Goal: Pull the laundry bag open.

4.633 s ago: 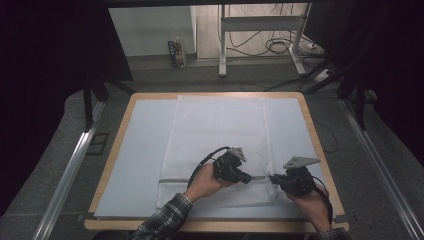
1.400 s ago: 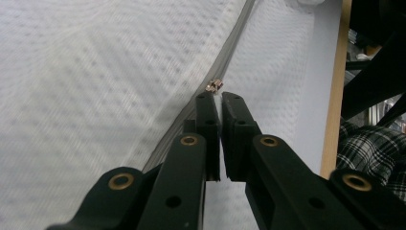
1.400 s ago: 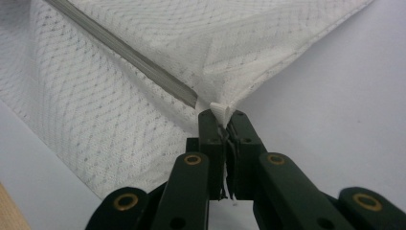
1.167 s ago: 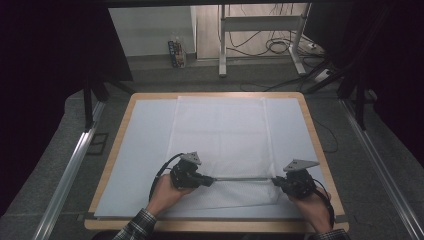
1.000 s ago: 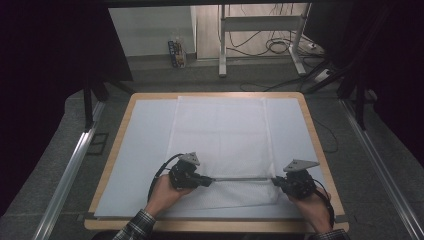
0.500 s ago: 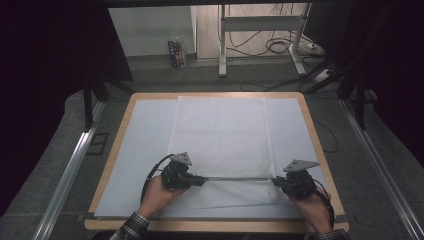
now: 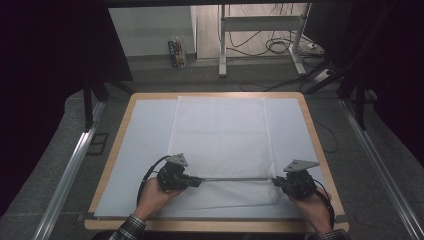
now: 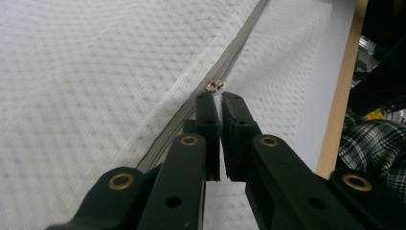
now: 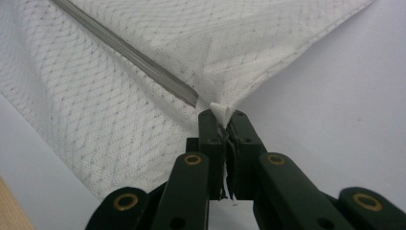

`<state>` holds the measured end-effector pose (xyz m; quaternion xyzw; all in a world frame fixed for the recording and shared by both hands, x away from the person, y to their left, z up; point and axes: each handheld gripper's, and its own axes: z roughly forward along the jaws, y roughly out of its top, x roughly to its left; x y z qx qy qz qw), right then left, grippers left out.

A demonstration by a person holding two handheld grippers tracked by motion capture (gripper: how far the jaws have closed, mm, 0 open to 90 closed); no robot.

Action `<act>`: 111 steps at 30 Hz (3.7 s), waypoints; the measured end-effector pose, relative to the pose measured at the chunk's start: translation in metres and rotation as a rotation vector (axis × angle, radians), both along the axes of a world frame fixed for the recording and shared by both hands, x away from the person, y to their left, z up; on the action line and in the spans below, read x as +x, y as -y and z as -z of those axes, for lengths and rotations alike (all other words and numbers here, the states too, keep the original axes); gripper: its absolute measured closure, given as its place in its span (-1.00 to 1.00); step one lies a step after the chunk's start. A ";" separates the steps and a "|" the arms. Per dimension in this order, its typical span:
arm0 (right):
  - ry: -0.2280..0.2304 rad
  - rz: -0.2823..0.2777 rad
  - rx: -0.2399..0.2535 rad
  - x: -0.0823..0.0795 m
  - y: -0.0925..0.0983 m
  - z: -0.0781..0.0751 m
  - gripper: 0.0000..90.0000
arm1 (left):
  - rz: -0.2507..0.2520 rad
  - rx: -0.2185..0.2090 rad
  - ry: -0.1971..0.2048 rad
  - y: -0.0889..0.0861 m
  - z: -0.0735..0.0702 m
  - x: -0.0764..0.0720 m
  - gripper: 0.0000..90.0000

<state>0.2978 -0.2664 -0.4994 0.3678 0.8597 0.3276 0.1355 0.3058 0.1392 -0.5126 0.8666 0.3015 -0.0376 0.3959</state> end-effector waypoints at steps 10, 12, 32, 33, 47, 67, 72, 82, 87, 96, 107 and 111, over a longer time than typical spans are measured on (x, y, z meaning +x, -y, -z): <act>0.004 0.002 -0.003 0.000 0.000 0.000 0.90 | -0.027 -0.006 0.002 -0.011 -0.001 -0.004 0.94; 0.004 0.004 0.001 0.000 0.001 0.000 0.90 | -0.030 -0.003 0.005 -0.013 -0.001 -0.005 0.94; -0.006 -0.006 0.012 0.000 0.000 0.000 0.90 | -0.071 -0.013 -0.001 -0.030 -0.002 -0.013 0.94; -0.001 -0.003 0.004 0.000 0.000 0.000 0.90 | -0.073 -0.006 0.001 -0.031 -0.002 -0.013 0.94; -0.003 0.015 -0.023 0.001 0.002 0.000 0.90 | -0.105 -0.014 0.004 -0.046 -0.005 -0.018 0.94; -0.003 0.014 -0.010 0.002 0.003 0.000 0.90 | -0.161 -0.028 0.001 -0.072 -0.004 -0.027 0.94; -0.001 0.016 -0.015 0.002 0.004 0.000 0.90 | -0.179 -0.028 -0.001 -0.078 -0.004 -0.029 0.94; -0.005 0.012 -0.016 0.002 0.003 0.000 0.90 | -0.196 -0.027 -0.004 -0.085 -0.003 -0.032 0.94; -0.009 0.018 -0.017 0.002 0.003 0.000 0.91 | -0.207 -0.029 -0.005 -0.089 -0.003 -0.033 0.94; -0.019 0.030 -0.022 0.002 0.002 0.001 0.91 | -0.226 -0.038 -0.004 -0.093 -0.003 -0.036 0.94; -0.018 0.035 -0.025 0.003 0.003 0.000 0.91 | -0.256 -0.044 -0.005 -0.103 -0.004 -0.039 0.94; -0.017 0.038 -0.035 0.002 0.003 0.001 0.91 | -0.265 -0.043 -0.007 -0.106 -0.004 -0.041 0.94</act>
